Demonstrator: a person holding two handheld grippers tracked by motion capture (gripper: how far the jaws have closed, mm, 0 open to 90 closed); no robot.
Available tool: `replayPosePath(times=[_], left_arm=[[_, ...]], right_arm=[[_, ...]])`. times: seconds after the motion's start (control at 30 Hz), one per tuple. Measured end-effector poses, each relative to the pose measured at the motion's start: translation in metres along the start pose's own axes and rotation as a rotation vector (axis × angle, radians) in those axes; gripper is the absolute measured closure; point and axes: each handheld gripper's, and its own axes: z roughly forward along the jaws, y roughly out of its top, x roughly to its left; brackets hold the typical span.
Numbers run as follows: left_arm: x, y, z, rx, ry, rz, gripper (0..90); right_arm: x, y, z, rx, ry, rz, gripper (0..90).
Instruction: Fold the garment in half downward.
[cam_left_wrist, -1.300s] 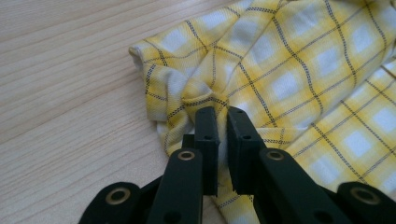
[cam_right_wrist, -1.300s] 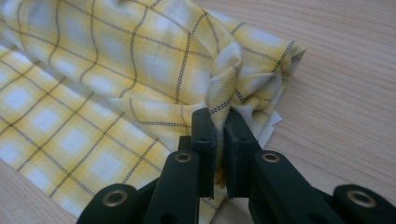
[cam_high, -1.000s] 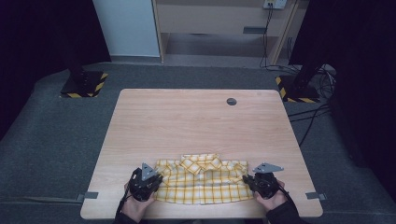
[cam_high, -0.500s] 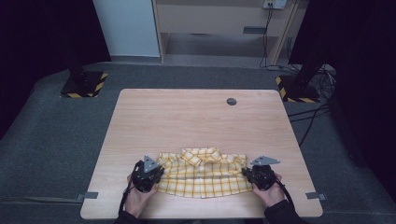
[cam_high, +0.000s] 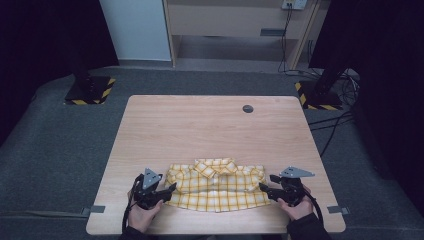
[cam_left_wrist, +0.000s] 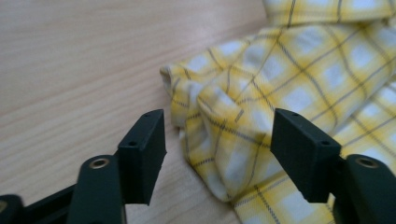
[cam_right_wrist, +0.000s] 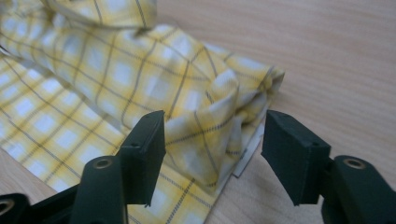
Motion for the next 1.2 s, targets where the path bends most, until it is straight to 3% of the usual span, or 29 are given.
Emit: replayPosePath(times=[0.23,0.53,0.9,1.2], left_arm=[[-0.002,0.010,-0.001,-0.017,-0.022,-0.011,23.8],[0.001,0.019,0.002,-0.032,-0.006,-0.022,18.9],[0.003,0.033,0.015,-0.039,-0.062,-0.064,15.2],[-0.004,0.049,0.024,-0.047,-0.116,-0.051,15.4]], right_arm=[[-0.005,0.014,-0.006,-0.048,0.030,0.013,32.7],[-0.001,0.027,0.001,-0.055,0.069,0.042,31.3],[0.009,0.043,0.013,-0.068,0.115,0.019,28.7],[0.015,0.053,0.019,-0.089,0.150,0.012,29.9]])
